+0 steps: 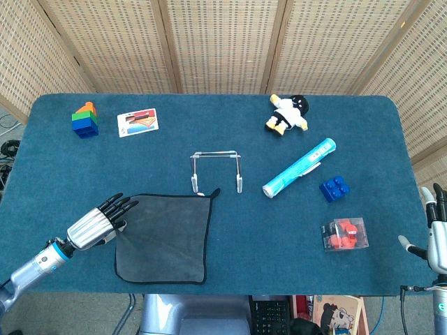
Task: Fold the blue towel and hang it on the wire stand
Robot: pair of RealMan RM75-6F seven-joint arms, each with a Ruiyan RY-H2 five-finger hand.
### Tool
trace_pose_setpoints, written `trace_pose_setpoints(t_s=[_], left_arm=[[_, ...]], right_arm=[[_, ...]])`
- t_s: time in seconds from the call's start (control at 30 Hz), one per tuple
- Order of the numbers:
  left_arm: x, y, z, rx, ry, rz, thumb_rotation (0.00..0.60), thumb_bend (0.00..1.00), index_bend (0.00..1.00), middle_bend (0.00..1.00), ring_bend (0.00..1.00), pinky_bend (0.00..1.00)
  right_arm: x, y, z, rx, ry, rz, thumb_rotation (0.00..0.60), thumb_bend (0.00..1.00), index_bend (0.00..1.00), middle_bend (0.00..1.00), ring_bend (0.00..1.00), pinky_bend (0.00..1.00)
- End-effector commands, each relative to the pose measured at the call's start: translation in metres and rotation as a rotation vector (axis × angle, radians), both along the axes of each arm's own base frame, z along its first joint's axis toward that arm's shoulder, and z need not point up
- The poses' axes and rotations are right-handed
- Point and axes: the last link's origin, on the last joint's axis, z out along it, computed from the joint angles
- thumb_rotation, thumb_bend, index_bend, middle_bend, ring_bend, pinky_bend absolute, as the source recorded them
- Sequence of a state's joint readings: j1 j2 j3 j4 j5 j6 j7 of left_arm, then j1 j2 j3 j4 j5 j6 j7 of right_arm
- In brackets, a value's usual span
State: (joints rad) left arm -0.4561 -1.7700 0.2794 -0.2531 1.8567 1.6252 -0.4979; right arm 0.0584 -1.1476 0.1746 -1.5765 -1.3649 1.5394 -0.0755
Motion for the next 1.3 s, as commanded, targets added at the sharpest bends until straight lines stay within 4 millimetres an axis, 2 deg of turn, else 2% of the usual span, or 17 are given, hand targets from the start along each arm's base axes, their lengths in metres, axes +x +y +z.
trace_pose_setpoints(t_s=[0.03, 0.13, 0.17, 0.2, 0.4, 0.67, 1.3], left_arm=[[0.015, 0.003, -0.01, -0.003, -0.021, -0.053, 0.6, 0.44, 0.71, 0.0, 0.0, 0.04], [0.034, 0.006, -0.026, -0.017, -0.042, -0.114, 0.6, 0.44, 0.71, 0.0, 0.0, 0.04], [0.05, 0.007, -0.04, -0.029, -0.051, -0.169, 0.6, 0.44, 0.71, 0.0, 0.0, 0.04], [0.057, 0.008, -0.048, -0.028, -0.049, -0.187, 0.6, 0.44, 0.71, 0.0, 0.0, 0.04], [0.088, 0.009, -0.079, -0.056, -0.033, -0.26, 0.6, 0.44, 0.71, 0.0, 0.0, 0.04], [0.111, 0.013, -0.099, -0.065, -0.015, -0.298, 0.6, 0.44, 0.71, 0.0, 0.0, 0.04], [0.144, 0.023, -0.124, -0.066, -0.057, -0.249, 0.6, 0.44, 0.7, 0.0, 0.0, 0.04]], right_arm=[[0.0, 0.0, 0.0, 0.001, 0.0, 0.002, 0.6, 0.0, 0.0, 0.0, 0.0, 0.0], [0.001, 0.001, 0.001, -0.002, -0.002, 0.005, 0.6, 0.0, 0.0, 0.0, 0.0, 0.0], [0.001, 0.001, 0.002, -0.006, -0.007, 0.005, 0.6, 0.0, 0.0, 0.0, 0.0, 0.0], [0.001, 0.002, 0.003, -0.007, -0.009, 0.006, 0.6, 0.0, 0.0, 0.0, 0.0, 0.0], [-0.001, 0.003, 0.006, -0.009, -0.023, 0.006, 0.6, 0.0, 0.0, 0.0, 0.0, 0.0], [-0.002, 0.004, 0.01, -0.016, -0.04, 0.008, 0.6, 0.0, 0.0, 0.0, 0.0, 0.0], [-0.002, 0.006, 0.011, -0.016, -0.04, 0.009, 0.6, 0.0, 0.0, 0.0, 0.0, 0.0]])
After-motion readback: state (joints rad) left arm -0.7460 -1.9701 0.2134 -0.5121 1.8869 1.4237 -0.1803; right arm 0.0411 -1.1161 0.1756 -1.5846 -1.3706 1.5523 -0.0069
